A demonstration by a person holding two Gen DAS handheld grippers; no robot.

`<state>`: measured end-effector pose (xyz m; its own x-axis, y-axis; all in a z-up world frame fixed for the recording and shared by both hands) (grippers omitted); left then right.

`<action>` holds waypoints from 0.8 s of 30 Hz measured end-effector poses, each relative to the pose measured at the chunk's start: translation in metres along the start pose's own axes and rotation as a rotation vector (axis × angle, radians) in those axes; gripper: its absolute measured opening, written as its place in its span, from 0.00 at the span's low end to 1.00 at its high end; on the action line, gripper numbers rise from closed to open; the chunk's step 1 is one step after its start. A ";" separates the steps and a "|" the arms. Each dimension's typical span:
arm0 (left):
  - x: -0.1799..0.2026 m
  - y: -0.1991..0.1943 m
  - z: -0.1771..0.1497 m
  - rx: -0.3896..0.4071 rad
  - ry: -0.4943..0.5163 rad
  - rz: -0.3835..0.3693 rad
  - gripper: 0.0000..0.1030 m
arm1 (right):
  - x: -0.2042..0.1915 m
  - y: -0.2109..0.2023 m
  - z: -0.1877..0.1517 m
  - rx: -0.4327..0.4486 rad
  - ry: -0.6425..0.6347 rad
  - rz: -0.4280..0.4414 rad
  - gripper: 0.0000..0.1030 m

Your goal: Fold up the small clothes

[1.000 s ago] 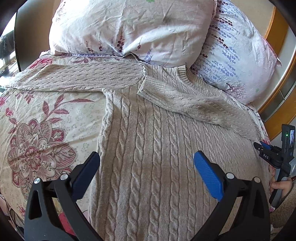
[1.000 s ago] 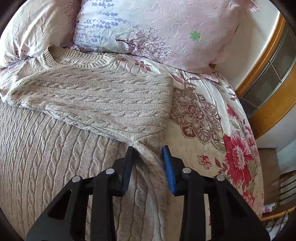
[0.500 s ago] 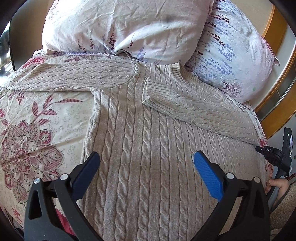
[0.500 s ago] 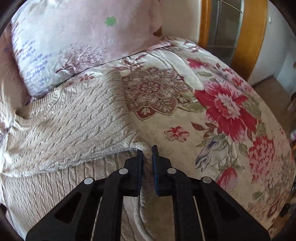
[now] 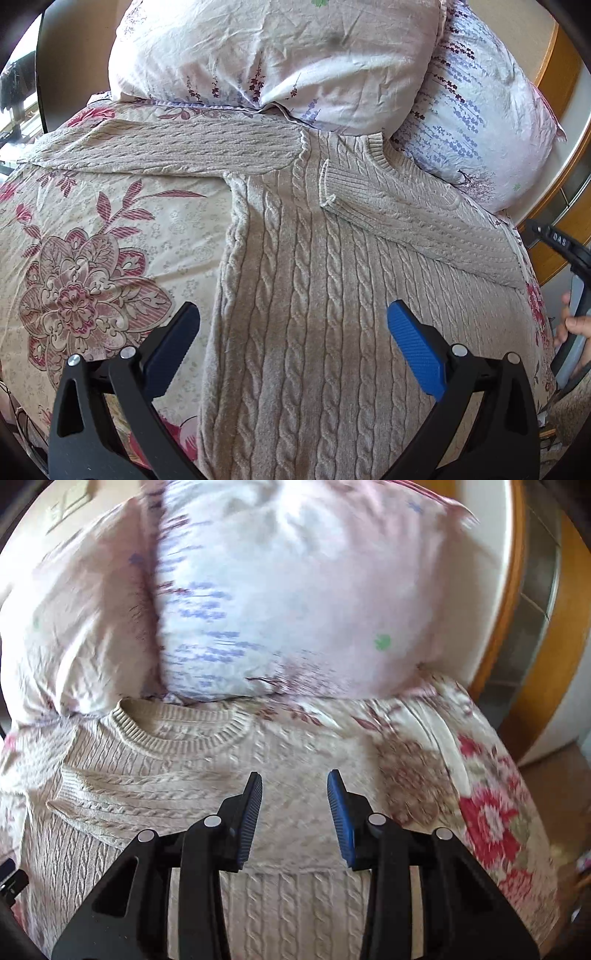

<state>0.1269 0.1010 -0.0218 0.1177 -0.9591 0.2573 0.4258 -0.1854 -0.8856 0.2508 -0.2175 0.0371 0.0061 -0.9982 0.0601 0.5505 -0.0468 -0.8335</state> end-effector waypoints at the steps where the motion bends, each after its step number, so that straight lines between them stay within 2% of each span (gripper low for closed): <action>1: -0.003 -0.003 -0.002 0.007 0.000 0.006 0.98 | -0.019 -0.002 0.009 0.029 -0.029 0.057 0.39; 2: -0.006 -0.006 -0.004 0.014 -0.002 0.011 0.98 | -0.044 0.002 0.016 0.024 -0.078 0.122 0.41; 4: -0.013 -0.008 -0.007 0.014 -0.016 0.019 0.98 | -0.095 0.028 0.020 -0.091 -0.171 0.281 0.43; 6: -0.022 -0.011 -0.009 0.014 -0.041 0.022 0.98 | -0.140 0.054 0.019 -0.184 -0.227 0.400 0.43; 9: -0.035 -0.021 -0.011 0.036 -0.065 0.041 0.98 | -0.179 0.087 0.020 -0.276 -0.277 0.434 0.32; 13: -0.054 -0.030 -0.016 0.051 -0.105 0.057 0.98 | -0.202 0.110 0.012 -0.366 -0.324 0.454 0.31; 19: -0.075 -0.031 -0.019 0.042 -0.157 0.069 0.98 | -0.213 0.111 0.002 -0.364 -0.364 0.457 0.32; 22: -0.081 -0.034 -0.018 0.050 -0.160 0.080 0.98 | -0.202 0.100 0.010 -0.344 -0.262 0.570 0.32; 23: -0.083 -0.033 -0.018 0.047 -0.165 0.080 0.98 | -0.204 0.101 0.008 -0.348 -0.290 0.559 0.32; 24: -0.085 -0.031 -0.018 0.041 -0.172 0.078 0.98 | -0.209 0.105 0.001 -0.366 -0.356 0.504 0.32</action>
<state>0.0877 0.1842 -0.0227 0.3021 -0.9187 0.2545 0.4453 -0.1001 -0.8898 0.3080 -0.0137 -0.0629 0.4919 -0.8316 -0.2578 0.0937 0.3449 -0.9340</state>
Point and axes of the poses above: each gripper's, at about its wrist camera, not at the fingertips, and y roughly the way its jaws point, x to its right, z to its top, the point moved 7 cm from there along y, roughly the way its jaws point, and after that the axes turned 14 degrees about -x, right-handed, at the moved point
